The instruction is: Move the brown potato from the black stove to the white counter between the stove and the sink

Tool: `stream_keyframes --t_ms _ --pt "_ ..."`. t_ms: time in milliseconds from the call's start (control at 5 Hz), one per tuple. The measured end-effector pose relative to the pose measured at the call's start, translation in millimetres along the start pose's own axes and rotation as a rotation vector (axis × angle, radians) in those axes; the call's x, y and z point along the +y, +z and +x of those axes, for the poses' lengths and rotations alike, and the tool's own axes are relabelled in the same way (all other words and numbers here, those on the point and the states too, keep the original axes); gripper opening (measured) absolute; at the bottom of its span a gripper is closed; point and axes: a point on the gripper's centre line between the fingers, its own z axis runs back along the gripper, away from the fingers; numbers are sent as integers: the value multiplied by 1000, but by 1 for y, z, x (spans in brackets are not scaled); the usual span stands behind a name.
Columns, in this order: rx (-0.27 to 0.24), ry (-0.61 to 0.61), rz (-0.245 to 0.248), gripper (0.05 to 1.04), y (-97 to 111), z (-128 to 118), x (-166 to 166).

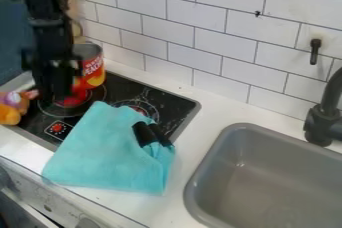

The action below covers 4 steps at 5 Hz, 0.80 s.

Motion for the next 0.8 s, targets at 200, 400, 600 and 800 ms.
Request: stream_keyframes --t_ms 200,400,600,800 --pt "-46 -67 14 330 47 -5 -57" --pt "1 -140 -5 330 77 -25 -103" --pt "36 -276 -59 330 78 -36 -145" --pt "60 -410 -43 330 48 -27 -190"
